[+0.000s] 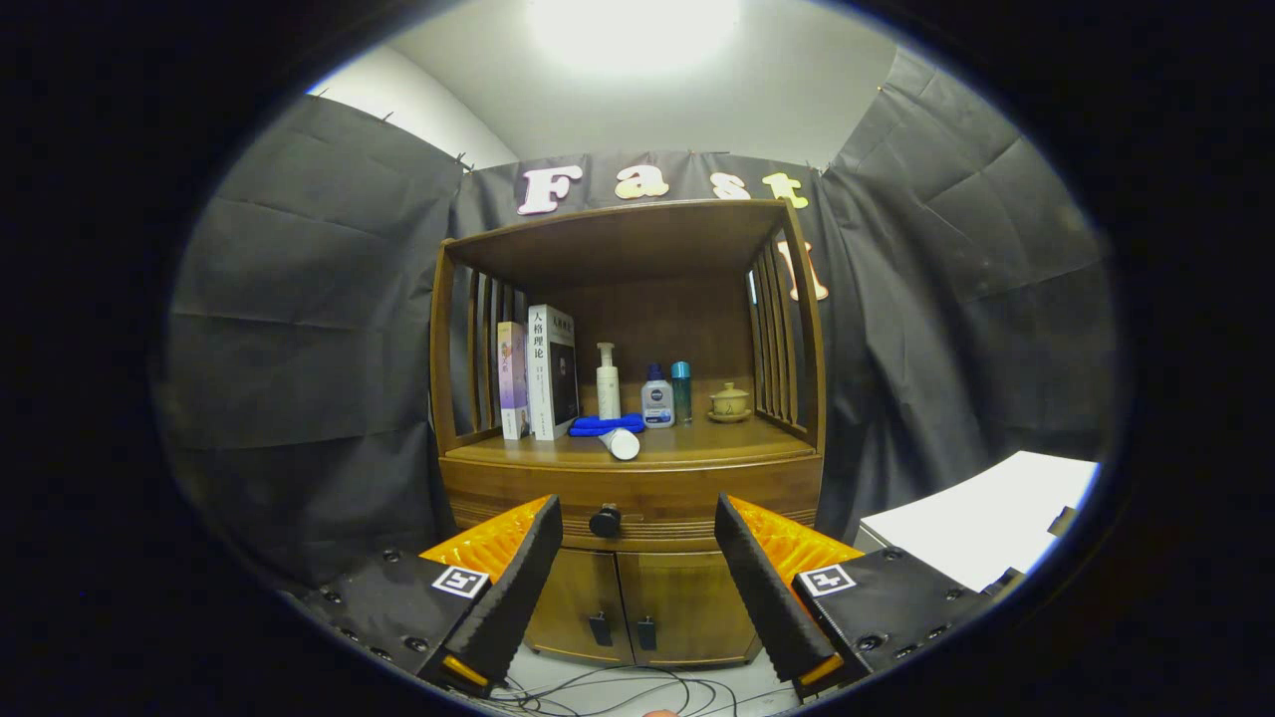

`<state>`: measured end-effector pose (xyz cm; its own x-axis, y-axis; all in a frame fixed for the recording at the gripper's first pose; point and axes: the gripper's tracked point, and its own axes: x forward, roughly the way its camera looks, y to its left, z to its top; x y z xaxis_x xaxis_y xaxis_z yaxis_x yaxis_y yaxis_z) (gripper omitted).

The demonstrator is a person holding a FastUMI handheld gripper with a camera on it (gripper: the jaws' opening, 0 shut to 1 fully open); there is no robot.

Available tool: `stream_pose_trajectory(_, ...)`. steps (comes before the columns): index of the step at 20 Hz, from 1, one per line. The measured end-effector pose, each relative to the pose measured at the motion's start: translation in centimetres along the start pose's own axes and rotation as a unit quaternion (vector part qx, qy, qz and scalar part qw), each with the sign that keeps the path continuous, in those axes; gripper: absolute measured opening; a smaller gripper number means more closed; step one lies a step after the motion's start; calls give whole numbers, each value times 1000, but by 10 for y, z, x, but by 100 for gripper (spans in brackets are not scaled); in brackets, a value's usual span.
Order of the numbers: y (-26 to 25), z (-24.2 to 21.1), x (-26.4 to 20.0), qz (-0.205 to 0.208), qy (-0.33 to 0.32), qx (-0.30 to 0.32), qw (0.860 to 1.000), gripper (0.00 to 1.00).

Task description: Pull open the drawer, take out the items inside it, and place them on the countertop above the cabinet.

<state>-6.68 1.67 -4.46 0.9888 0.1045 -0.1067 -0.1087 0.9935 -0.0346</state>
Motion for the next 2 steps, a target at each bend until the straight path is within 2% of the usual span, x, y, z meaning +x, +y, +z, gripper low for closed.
stream_pose_trajectory(2,0,2,-2,0,-3,2,1000,97)
